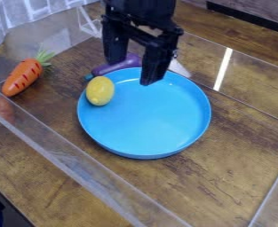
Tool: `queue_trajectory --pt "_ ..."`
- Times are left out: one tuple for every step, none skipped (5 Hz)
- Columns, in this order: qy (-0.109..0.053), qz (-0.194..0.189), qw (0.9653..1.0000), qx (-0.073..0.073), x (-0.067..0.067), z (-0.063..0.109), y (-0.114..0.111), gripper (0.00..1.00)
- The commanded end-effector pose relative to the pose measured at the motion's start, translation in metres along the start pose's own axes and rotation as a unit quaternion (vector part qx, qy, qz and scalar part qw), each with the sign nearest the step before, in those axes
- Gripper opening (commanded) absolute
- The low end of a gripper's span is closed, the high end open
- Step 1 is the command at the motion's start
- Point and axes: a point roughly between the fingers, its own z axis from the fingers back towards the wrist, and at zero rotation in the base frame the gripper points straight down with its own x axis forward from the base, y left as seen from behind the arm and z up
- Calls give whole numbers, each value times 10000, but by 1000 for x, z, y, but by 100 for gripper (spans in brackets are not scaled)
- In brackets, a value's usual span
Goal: Remove the purple eggplant from the blue tray and put it on the table
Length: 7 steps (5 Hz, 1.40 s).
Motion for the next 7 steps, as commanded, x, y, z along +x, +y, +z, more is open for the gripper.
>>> queue_trajectory --pt "-275 42 9996 34 10 11 7 100" --pt "-249 22 9997 36 12 7 8 100" --pt "-229 9 9997 39 14 3 11 100" --pt "-211 -7 9998 37 17 -1 13 100" --pt "-206 -21 9998 38 20 -4 16 100" --pt "-195 -32 9998 35 23 -6 19 100" --pt "-188 -41 9998 29 26 -9 21 100"
